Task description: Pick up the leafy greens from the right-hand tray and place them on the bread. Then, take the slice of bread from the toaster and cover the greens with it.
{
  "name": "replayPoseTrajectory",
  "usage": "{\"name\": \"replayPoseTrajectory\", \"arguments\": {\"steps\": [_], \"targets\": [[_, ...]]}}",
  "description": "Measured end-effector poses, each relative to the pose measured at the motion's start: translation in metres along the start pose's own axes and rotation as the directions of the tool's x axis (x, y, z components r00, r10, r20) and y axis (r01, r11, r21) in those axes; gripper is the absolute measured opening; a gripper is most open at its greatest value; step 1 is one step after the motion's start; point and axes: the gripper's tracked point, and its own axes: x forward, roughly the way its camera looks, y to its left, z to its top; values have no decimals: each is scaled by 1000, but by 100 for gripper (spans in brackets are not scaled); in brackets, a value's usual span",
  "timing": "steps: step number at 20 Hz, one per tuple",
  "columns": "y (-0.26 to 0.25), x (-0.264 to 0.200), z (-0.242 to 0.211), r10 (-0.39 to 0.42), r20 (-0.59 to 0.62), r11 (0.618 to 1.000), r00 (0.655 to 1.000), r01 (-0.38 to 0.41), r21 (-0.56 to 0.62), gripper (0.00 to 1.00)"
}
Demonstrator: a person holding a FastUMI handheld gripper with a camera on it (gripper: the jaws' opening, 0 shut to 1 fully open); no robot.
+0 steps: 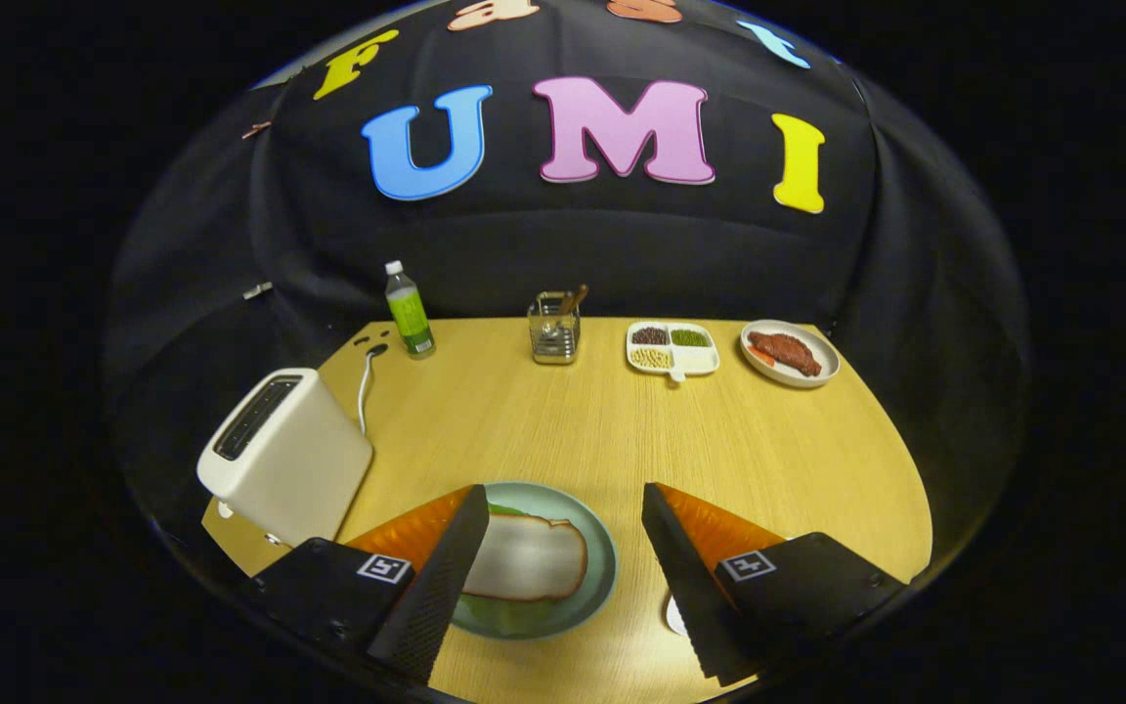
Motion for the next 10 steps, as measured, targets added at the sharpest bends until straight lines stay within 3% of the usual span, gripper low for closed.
{"name": "replayPoseTrajectory", "arguments": {"steps": [5,10], "targets": [[-11,-69,64,83,201,994,976,-68,-82,98],[-25,-124,88,150,277,986,949,-121,-118,98]]}}
